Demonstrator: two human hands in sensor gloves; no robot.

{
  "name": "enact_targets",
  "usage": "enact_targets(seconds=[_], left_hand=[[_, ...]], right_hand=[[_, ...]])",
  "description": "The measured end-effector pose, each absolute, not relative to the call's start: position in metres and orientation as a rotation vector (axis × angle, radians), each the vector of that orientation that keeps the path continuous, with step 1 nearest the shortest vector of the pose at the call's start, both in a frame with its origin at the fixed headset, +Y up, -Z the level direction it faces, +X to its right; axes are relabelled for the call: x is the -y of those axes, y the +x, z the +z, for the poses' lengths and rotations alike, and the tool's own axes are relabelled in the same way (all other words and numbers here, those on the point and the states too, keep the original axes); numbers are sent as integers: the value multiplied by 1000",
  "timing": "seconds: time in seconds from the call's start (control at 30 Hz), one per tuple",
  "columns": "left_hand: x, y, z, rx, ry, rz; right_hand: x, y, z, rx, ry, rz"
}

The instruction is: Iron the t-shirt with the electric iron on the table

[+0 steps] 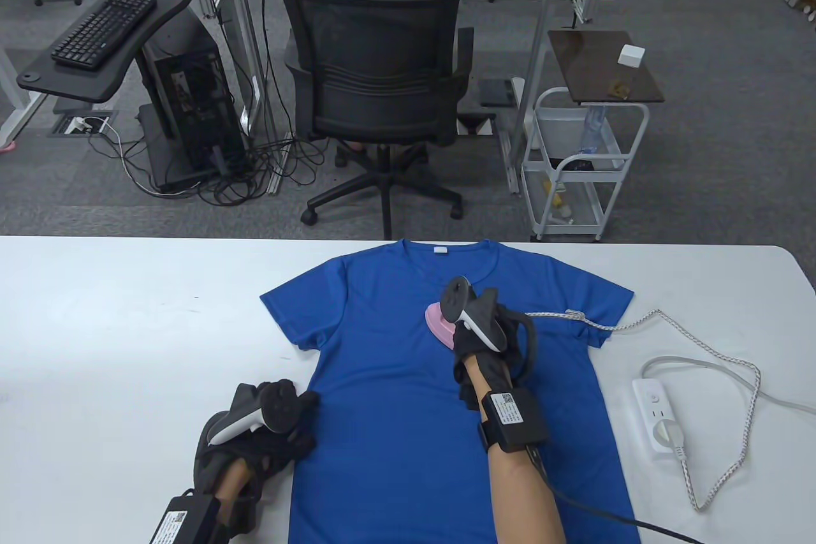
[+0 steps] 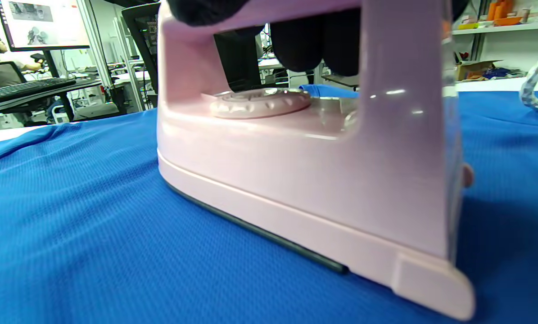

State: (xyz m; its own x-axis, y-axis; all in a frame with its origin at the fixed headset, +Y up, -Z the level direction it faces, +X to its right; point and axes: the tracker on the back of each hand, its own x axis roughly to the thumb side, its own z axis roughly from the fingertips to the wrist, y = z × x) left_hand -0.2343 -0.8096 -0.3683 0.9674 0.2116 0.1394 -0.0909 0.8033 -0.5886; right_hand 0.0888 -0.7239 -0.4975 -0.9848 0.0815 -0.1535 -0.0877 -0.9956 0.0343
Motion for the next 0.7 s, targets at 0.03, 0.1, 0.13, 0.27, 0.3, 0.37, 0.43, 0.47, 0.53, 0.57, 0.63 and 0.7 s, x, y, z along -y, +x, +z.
enact_targets(seconds=[0.03,0.1,0.13,0.27,0.3,0.37,0.43,0.47,0.53,0.57,0.63,0.7], left_hand=[[810,-234,-368,203,-619,162],[809,-234,-369,203,-621,155],[809,-234,-369,203,-620,153],[809,-234,-369,201,-622,156],[809,-234,-369,201,-622,155],[809,-234,-369,201,-623,156],[809,-234,-369,201,-624,155],[809,-234,-369,201,-623,155],[809,-234,-369,202,-623,155],[809,-234,-369,203,-623,155],[809,-235,-369,206,-626,156],[809,-235,-369,210,-626,159]], right_hand=[[724,89,-498,-67,-234,3049],[724,90,-497,-75,-220,3046],[724,92,-496,-72,-211,3031],[723,91,-493,-86,-174,3035],[723,90,-492,-94,-156,3037],[722,90,-489,-100,-110,3024],[721,88,-483,-116,-34,3008],[720,87,-480,-130,15,3006],[718,84,-474,-158,102,3002],[717,82,-470,-182,160,2994],[715,78,-463,-229,244,2972],[714,72,-456,-271,334,2955]])
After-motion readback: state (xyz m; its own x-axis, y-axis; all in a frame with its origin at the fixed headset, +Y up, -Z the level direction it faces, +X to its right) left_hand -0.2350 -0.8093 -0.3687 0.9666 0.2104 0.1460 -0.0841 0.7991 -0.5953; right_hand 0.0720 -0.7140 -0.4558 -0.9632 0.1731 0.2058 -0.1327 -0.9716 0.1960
